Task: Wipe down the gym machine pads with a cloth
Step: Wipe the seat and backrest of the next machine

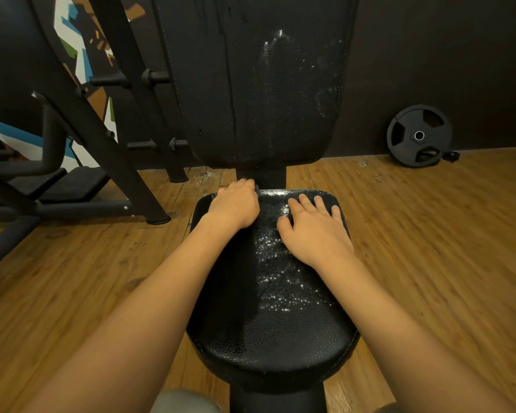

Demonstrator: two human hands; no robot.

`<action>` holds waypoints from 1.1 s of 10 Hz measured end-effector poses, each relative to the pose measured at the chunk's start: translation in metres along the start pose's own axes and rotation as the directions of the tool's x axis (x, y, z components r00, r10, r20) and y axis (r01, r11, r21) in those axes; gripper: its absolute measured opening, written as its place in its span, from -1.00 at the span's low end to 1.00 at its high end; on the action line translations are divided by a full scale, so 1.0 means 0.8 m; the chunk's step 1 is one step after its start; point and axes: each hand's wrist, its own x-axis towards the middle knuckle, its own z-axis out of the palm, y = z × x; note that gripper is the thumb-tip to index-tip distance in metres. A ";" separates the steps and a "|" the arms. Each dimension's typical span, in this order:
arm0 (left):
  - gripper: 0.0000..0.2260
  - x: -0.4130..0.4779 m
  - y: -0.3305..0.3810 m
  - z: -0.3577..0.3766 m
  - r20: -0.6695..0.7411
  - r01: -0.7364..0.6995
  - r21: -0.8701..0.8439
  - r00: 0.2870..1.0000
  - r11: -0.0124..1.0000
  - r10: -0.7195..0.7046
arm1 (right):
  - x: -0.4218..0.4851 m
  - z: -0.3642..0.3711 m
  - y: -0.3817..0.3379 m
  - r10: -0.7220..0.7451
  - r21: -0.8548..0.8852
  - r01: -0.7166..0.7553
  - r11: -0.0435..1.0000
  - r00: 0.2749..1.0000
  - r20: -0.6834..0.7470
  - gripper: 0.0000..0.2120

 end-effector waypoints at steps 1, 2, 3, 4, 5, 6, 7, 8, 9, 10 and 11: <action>-0.58 -0.018 -0.008 0.007 -0.019 -0.045 0.005 0.999 0.999 0.045 | 0.001 0.001 0.000 0.000 -0.001 0.000 1.000 1.000 -0.001 -0.42; -0.54 -0.026 -0.015 0.011 -0.023 -0.047 -0.016 0.999 0.999 0.047 | 0.003 0.002 0.000 -0.002 -0.002 0.002 1.000 1.000 0.000 -0.42; -0.56 -0.011 -0.011 0.004 0.011 -0.019 -0.027 1.000 0.999 0.020 | 0.003 0.002 0.000 -0.002 -0.004 0.002 1.000 1.000 -0.003 -0.42; -0.60 0.005 -0.009 -0.002 0.019 0.016 -0.037 1.000 0.999 -0.015 | 0.002 0.002 0.000 -0.007 -0.002 0.007 1.000 1.000 -0.001 -0.42; -0.58 0.003 -0.009 -0.002 0.015 0.021 -0.051 1.000 0.998 -0.020 | 0.001 0.001 0.000 -0.003 -0.001 0.003 1.000 1.000 0.001 -0.42; -0.55 -0.024 -0.013 0.004 0.013 -0.010 -0.057 1.000 0.998 0.011 | 0.001 0.000 0.000 0.003 -0.001 -0.003 1.000 1.000 0.001 -0.41; -0.54 -0.052 -0.020 0.014 -0.012 -0.033 -0.055 0.999 0.998 0.032 | 0.002 0.001 0.000 0.003 -0.009 -0.003 1.000 1.000 0.004 -0.41; -0.55 -0.042 -0.015 0.009 -0.007 -0.045 -0.048 0.999 0.998 0.044 | 0.002 0.001 -0.001 0.002 -0.013 -0.002 1.000 1.000 0.001 -0.41; -0.56 -0.023 -0.010 0.001 -0.013 -0.046 -0.036 0.999 0.998 0.046 | 0.002 0.001 -0.001 0.000 -0.011 0.000 1.000 1.000 -0.001 -0.41; -0.56 -0.018 -0.012 0.000 0.005 -0.052 -0.041 0.999 0.998 0.052 | 0.002 0.000 -0.001 0.003 -0.009 -0.003 1.000 1.000 0.002 -0.42; -0.54 -0.041 -0.013 0.001 -0.008 -0.071 -0.046 0.997 0.996 0.071 | 0.001 0.000 -0.001 0.003 -0.012 -0.003 1.000 1.000 -0.002 -0.41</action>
